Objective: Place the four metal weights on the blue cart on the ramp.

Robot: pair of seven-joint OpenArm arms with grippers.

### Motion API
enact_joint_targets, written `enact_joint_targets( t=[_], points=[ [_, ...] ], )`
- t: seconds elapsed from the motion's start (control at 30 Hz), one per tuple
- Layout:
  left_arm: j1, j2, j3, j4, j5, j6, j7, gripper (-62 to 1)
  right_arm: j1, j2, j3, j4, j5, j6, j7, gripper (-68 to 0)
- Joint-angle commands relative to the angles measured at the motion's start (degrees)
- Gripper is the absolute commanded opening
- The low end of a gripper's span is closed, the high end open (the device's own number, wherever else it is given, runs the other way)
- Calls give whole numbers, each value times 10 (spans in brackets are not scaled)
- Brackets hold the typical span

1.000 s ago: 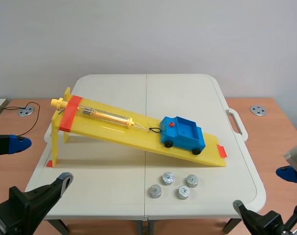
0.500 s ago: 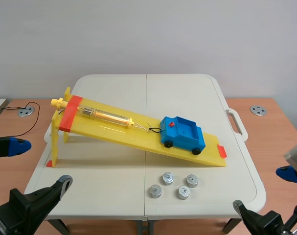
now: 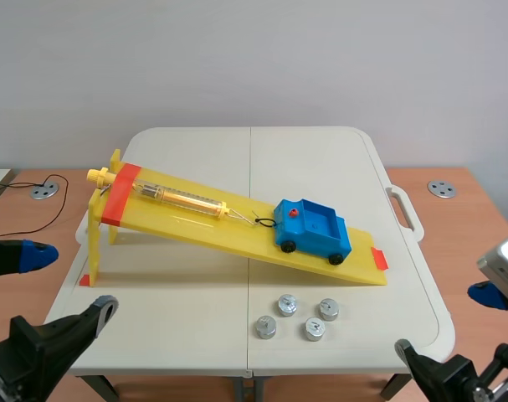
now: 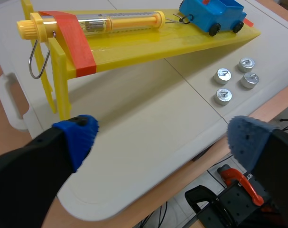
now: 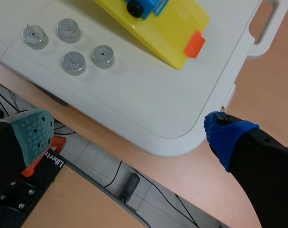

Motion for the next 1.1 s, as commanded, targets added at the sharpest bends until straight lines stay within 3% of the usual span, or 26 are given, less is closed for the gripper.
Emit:
enact_joint_targets(
  t=[0.0, 0.17, 0.33, 0.43, 0.63, 0.77, 1.07],
  points=[
    [14, -8, -9, 42, -44, -12, -61, -157, 33, 0, -4, 76, 24, -10, 40, -15],
    [14, -6, -9, 42, -44, -12, -60, -355, 63, -28, -35, 74, 23, -9, 16, -17],
    [13, 6, -9, 42, -42, -12, -47, -503, 92, -57, -68, 69, 21, -9, -12, -17],
    [10, 13, -9, 42, -42, -12, -33, -578, 109, -76, -87, 57, 19, -9, -17, -72],
    [-8, 23, -9, 42, -42, -12, -11, -582, 141, -113, -118, 22, 19, -8, -21, -217],
    [-14, 31, -9, 41, -43, -14, -8, -582, 166, -134, -140, 2, 1, -6, -46, -228],
    [-14, 32, -9, 41, -43, -14, -8, -582, 211, -170, -193, -49, -61, -11, -48, -306]
  ],
)
